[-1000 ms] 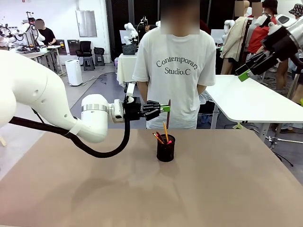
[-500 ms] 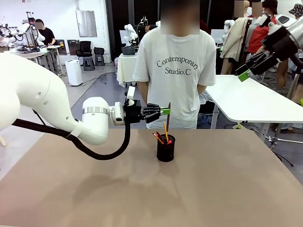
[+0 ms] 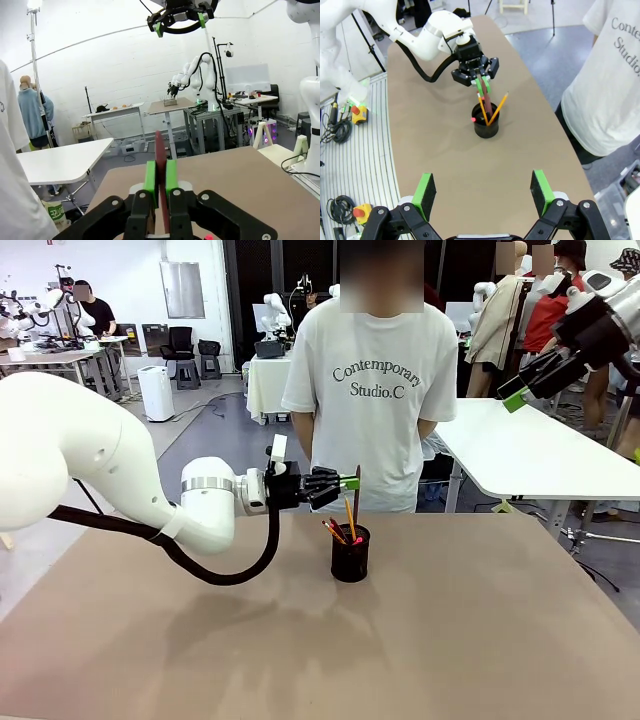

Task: Place the pens into the pen holder.
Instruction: Pick up a writing instrument from the table and place it into the Pen holder.

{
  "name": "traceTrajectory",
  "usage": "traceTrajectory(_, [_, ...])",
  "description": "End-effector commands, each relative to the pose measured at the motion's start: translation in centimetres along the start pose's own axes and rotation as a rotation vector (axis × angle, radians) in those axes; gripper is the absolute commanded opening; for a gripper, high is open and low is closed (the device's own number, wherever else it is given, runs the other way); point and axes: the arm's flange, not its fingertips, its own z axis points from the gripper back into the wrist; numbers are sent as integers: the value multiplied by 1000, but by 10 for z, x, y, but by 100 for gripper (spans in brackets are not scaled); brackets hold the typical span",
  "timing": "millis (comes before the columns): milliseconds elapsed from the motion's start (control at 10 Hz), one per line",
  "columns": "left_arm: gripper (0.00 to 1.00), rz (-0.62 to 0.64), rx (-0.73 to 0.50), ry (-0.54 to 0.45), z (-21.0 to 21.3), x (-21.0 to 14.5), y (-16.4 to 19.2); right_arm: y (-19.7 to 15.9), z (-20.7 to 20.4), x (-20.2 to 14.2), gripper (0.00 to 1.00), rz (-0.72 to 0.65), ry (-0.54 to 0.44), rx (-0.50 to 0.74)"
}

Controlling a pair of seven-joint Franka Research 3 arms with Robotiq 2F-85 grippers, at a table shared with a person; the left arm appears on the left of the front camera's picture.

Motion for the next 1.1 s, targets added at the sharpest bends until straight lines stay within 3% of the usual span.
traceTrajectory(0, [0, -10, -20, -20, -2, -4, 5, 2, 1, 0, 100, 1, -1, 1])
traceTrajectory(500, [98, 1, -22, -30, -2, -2, 4, 2, 1, 0, 100, 1, -1, 1])
traceTrajectory(1000, [100, 27, -3, 19, 5, 13, 0, 2, 1, 0, 100, 1, -1, 1])
